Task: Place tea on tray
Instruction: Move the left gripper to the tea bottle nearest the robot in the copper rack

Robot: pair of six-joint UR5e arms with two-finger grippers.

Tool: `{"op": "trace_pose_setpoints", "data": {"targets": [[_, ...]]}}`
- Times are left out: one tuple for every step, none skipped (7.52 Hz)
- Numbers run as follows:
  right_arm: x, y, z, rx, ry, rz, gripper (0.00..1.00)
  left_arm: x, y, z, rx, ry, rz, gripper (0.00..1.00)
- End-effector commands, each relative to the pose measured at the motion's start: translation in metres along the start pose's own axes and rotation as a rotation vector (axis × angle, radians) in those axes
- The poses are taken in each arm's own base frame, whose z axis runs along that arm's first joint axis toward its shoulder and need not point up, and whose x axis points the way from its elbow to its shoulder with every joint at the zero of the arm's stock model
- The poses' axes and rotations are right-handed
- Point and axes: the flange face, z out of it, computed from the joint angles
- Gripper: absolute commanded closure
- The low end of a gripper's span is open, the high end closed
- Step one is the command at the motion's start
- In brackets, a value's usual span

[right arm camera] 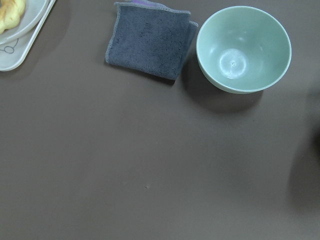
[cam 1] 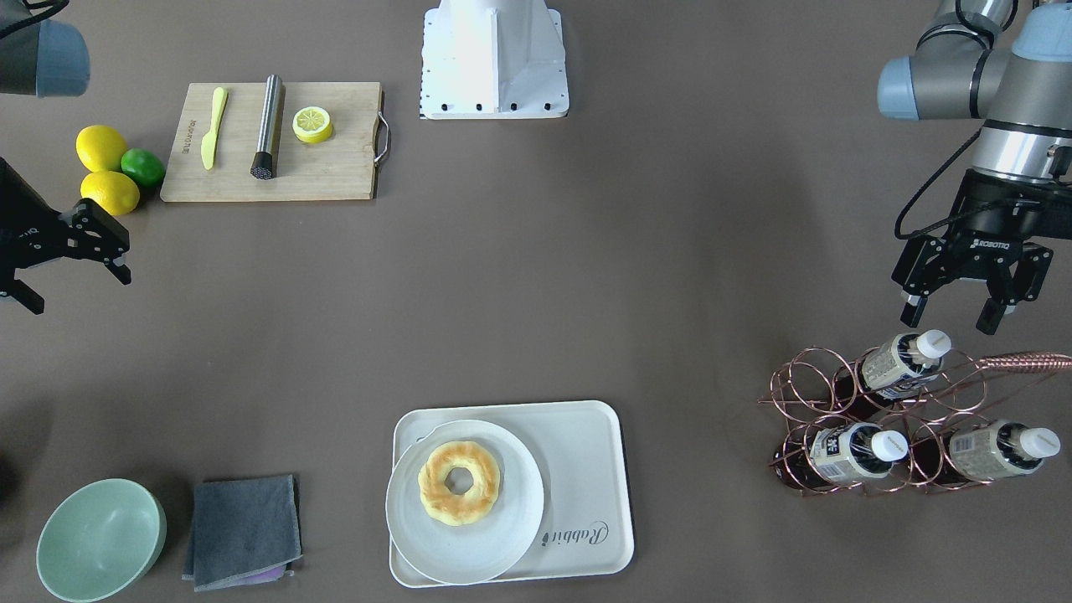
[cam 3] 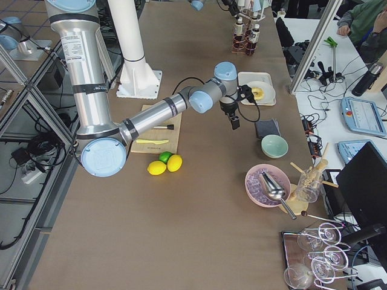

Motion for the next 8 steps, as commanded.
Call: {"op": "trace_pose_setpoints", "data": {"targets": [[0.0,0.0,0.0,0.001,0.0,0.001,0.0,-0.003,-0.003,0.004,0.049,-0.051,0.043,0.13],[-0.001,0.0,-0.001,0.002,-0.001,-0.002,0.0,-0.001,0.0,0.005,0.046,-0.047,0.043,0.17],[-0.001,0.0,0.0,0.002,-0.001,-0.002,0.0,0.0,0.002,0.006,0.041,-0.043,0.043,0.18],[0.0,0.0,0.0,0.001,0.0,-0.001,0.0,0.004,0.005,0.008,0.036,-0.039,0.041,0.19],[0.0,0.0,0.0,0.0,0.002,0.0,0.0,0.006,0.006,0.008,0.035,-0.036,0.041,0.22],[0.0,0.0,0.0,0.001,0.001,-0.001,0.0,0.008,0.007,0.009,0.033,-0.032,0.045,0.22],[0.0,0.0,0.0,0.002,0.001,-0.002,0.0,0.013,0.011,0.014,0.025,-0.024,0.05,0.22],[0.0,0.0,0.0,0.001,0.001,-0.001,0.0,0.015,0.012,0.014,0.023,-0.023,0.053,0.27]]}}
